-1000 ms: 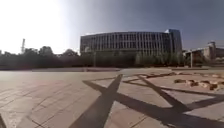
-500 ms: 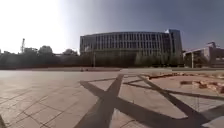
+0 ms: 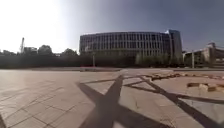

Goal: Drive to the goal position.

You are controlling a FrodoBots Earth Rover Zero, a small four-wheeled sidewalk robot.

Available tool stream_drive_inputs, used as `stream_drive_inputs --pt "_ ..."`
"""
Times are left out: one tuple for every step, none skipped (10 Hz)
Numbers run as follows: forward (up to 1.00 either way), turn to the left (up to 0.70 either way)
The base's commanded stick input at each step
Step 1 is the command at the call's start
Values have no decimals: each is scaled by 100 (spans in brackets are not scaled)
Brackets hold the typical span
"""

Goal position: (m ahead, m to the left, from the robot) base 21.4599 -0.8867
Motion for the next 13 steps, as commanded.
stream_drive_inputs --pt "70 -9" --pt "70 -17" --pt "70 -31" --pt "70 -35" --pt "70 -35" --pt "70 -34" --pt "70 -2" --pt "70 0" --pt "70 0" --pt "70 0" --pt "70 0" --pt "70 0" --pt "70 0"
